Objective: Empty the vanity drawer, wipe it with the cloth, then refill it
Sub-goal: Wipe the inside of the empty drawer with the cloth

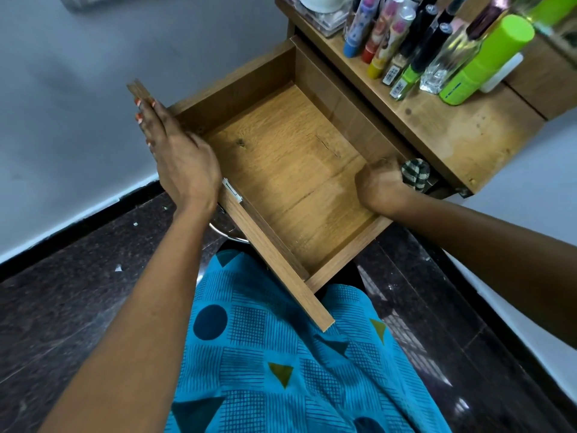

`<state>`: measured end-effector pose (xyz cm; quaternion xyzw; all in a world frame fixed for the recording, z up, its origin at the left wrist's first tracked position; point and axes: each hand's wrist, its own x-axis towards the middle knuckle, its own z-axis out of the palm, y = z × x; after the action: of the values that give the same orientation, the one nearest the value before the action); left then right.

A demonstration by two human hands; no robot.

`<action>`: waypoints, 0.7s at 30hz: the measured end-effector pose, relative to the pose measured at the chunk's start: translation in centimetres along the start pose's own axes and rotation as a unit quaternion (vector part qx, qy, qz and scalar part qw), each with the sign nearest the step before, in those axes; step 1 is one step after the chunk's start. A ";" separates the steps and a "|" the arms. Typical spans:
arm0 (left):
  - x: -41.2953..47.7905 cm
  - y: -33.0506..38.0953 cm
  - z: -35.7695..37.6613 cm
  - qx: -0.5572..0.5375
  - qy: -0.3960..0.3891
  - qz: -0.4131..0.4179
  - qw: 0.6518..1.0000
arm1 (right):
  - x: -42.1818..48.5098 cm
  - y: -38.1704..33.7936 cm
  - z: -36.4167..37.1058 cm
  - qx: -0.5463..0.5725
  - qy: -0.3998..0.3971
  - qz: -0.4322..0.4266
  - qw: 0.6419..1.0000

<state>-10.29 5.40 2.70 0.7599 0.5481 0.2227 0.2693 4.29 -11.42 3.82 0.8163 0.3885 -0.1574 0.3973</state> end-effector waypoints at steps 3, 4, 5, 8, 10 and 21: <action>-0.1 0.0 -0.1 -0.001 -0.004 -0.001 1.000 | -0.1 0.5 -0.2 -0.002 -0.010 0.002 1.000; -0.2 0.1 -0.1 -0.002 -0.005 -0.001 1.000 | -0.1 0.7 -0.3 -0.003 -0.012 0.011 1.000; -0.2 0.1 -0.1 -0.001 -0.005 -0.001 1.000 | 0.0 0.9 -0.4 -0.004 -0.012 0.023 1.000; -0.2 0.1 -0.2 -0.002 -0.005 -0.001 1.000 | -0.2 0.6 -0.1 -0.022 -0.007 0.041 0.999; -0.1 0.1 -0.1 -0.004 -0.003 -0.003 1.000 | -0.3 0.3 0.6 -0.043 0.008 0.025 0.999; -0.1 0.0 0.1 -0.022 0.003 0.001 1.000 | 2.8 -0.1 -0.6 -0.145 0.151 -0.074 0.975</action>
<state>-10.24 5.31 2.59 0.7539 0.5427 0.2372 0.2843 5.99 -9.52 2.52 0.7336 0.5219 -0.0037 0.4353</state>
